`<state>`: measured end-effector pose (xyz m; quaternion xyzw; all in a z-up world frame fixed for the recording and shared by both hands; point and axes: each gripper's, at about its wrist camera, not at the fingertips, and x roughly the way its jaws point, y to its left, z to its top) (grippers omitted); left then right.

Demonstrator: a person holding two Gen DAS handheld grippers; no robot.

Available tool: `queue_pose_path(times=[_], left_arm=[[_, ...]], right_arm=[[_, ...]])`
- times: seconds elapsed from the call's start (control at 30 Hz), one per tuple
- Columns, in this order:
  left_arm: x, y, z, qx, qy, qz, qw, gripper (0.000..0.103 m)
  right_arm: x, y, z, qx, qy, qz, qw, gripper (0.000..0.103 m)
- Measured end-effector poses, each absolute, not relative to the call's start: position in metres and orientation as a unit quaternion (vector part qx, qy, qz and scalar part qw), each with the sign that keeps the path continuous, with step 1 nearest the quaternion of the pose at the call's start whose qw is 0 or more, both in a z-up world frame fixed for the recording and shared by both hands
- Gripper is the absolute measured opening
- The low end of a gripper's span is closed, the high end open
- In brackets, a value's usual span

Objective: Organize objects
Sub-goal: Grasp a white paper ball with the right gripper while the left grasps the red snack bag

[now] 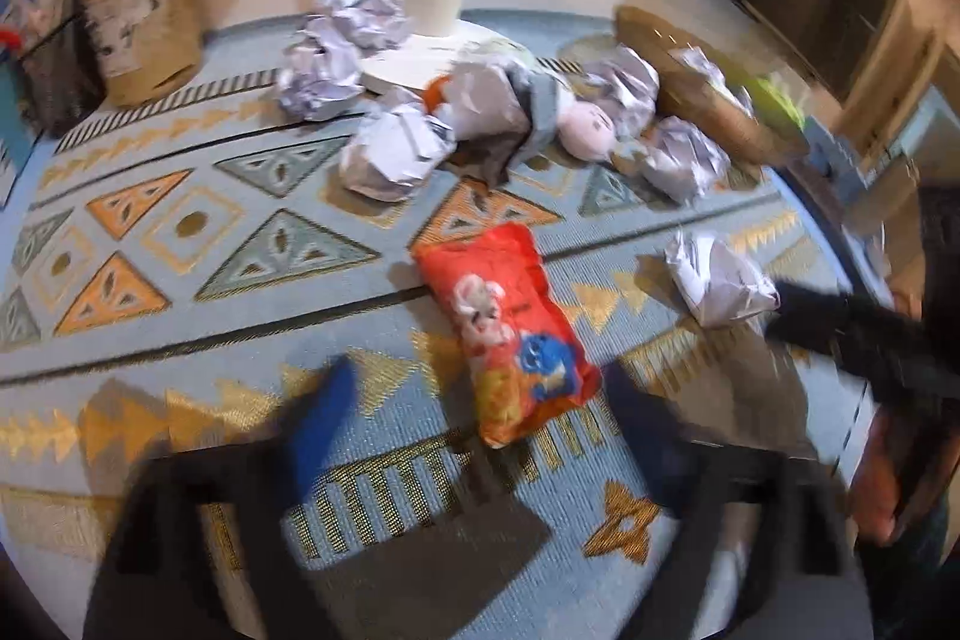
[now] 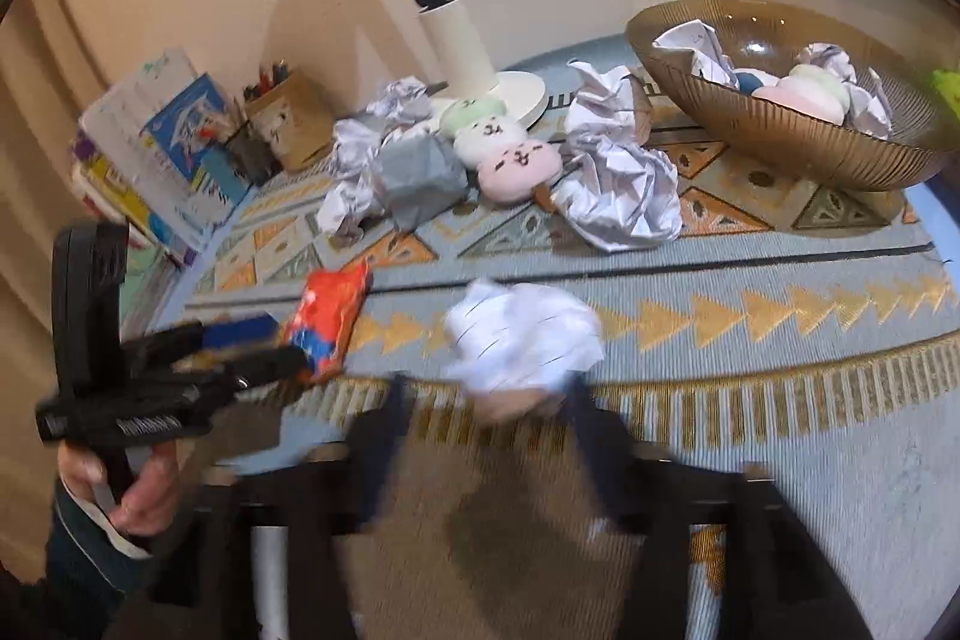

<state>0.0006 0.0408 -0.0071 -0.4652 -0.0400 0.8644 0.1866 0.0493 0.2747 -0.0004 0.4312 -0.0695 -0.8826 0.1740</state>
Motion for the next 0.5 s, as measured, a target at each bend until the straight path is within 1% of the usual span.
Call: queue_pose_path(times=[0.03, 0.1, 0.2, 0.27, 0.3, 0.33, 0.37, 0.4, 0.43, 0.47, 0.5], left_arm=[[0.0, 0.04, -0.006, -0.46, -0.047, 0.866, 0.187, 0.095], [-0.004, 0.048, -0.006, -0.458, -0.048, 0.868, 0.187, 0.095], [-0.015, 0.067, -0.014, -0.471, -0.019, 0.868, 0.156, 0.092], [-0.019, 0.08, -0.019, -0.474, -0.001, 0.868, 0.147, 0.085], [-0.018, 0.085, -0.019, -0.466, 0.014, 0.874, 0.138, 0.08], [-0.018, 0.09, -0.02, -0.463, 0.027, 0.876, 0.134, 0.069], [-0.016, 0.095, -0.02, -0.456, 0.043, 0.88, 0.127, 0.059], [-0.015, 0.099, -0.021, -0.448, 0.06, 0.885, 0.116, 0.054], [-0.013, 0.1, -0.02, -0.442, 0.063, 0.887, 0.116, 0.044], [-0.013, 0.1, -0.021, -0.439, 0.062, 0.889, 0.119, 0.04], [-0.013, 0.099, -0.02, -0.435, 0.062, 0.891, 0.115, 0.037]], right_arm=[[0.053, 0.275, 0.0, 0.424, -0.064, -0.888, 0.164, 0.096], [0.056, 0.277, -0.001, 0.421, -0.066, -0.89, 0.163, 0.096], [0.046, 0.276, -0.005, 0.436, -0.063, -0.885, 0.148, 0.096], [0.04, 0.27, -0.007, 0.441, -0.05, -0.885, 0.139, 0.096], [0.037, 0.266, -0.009, 0.443, -0.038, -0.886, 0.134, 0.096], [0.034, 0.26, -0.012, 0.446, -0.021, -0.887, 0.121, 0.096], [0.031, 0.256, -0.014, 0.448, -0.007, -0.887, 0.113, 0.093], [0.028, 0.251, -0.017, 0.45, 0.004, -0.887, 0.108, 0.089], [0.025, 0.249, -0.02, 0.453, 0.005, -0.885, 0.11, 0.078], [0.021, 0.246, -0.024, 0.461, 0.005, -0.881, 0.11, 0.068], [0.02, 0.243, -0.024, 0.451, 0.017, -0.887, 0.096, 0.063]])
